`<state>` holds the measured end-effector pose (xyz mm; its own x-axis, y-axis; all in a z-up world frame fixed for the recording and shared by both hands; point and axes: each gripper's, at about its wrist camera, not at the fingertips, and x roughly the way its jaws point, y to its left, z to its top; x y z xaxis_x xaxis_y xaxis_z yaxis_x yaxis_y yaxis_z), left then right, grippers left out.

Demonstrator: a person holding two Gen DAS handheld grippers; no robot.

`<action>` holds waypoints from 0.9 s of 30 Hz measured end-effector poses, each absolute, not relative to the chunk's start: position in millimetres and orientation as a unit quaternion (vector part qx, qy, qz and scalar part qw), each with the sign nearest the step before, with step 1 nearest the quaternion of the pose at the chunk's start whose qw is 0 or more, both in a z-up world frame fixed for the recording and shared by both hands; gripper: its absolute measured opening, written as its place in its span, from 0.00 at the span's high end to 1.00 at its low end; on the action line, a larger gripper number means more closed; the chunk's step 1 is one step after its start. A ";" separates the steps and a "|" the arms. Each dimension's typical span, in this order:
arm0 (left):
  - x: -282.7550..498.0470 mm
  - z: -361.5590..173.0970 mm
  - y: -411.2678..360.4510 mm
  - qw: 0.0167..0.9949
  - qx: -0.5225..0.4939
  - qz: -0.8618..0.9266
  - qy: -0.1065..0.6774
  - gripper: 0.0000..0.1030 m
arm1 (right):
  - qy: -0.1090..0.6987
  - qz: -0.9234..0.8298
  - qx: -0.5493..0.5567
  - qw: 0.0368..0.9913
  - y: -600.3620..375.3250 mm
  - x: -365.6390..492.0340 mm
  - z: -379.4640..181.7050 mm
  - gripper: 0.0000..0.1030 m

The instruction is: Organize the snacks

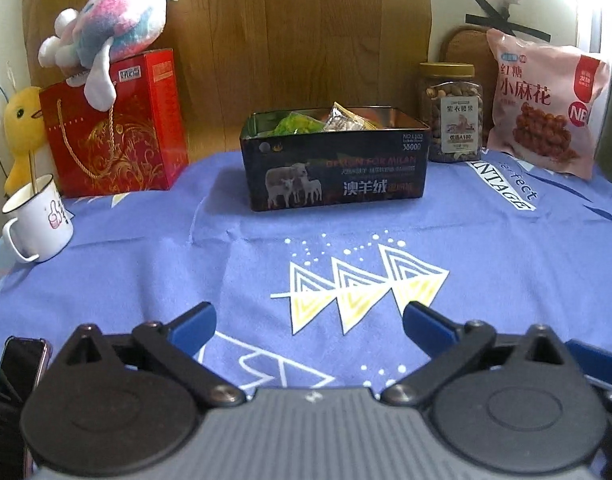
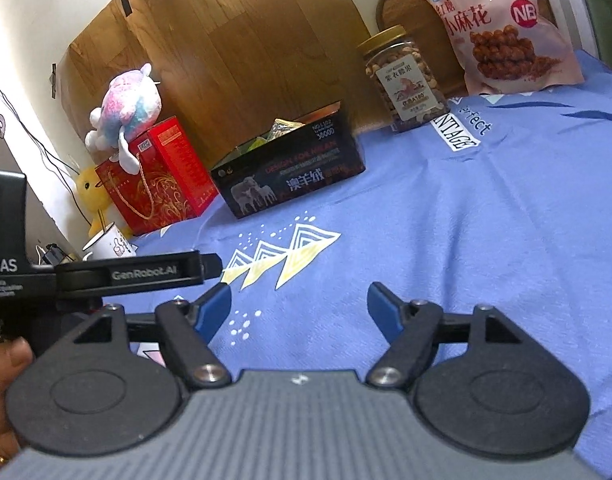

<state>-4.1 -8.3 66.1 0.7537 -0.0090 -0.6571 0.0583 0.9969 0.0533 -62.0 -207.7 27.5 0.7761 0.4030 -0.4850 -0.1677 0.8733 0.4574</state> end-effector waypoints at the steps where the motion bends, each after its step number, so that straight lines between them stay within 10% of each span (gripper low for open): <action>1: -4.6 66.5 -9.9 0.937 0.037 -0.016 0.348 0.00 | 0.295 0.155 0.199 0.921 -208.5 -62.3 27.8 0.25; 27: -13.3 72.4 -0.7 0.959 0.019 0.019 0.281 0.00 | 0.316 0.146 0.181 0.920 -208.4 -62.8 20.6 0.22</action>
<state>-13.3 -0.7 72.4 0.8418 0.0480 -0.5376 -0.0265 0.9985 0.0478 -62.8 -208.4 20.6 0.7578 0.3824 -0.5286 -0.1535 0.8920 0.4252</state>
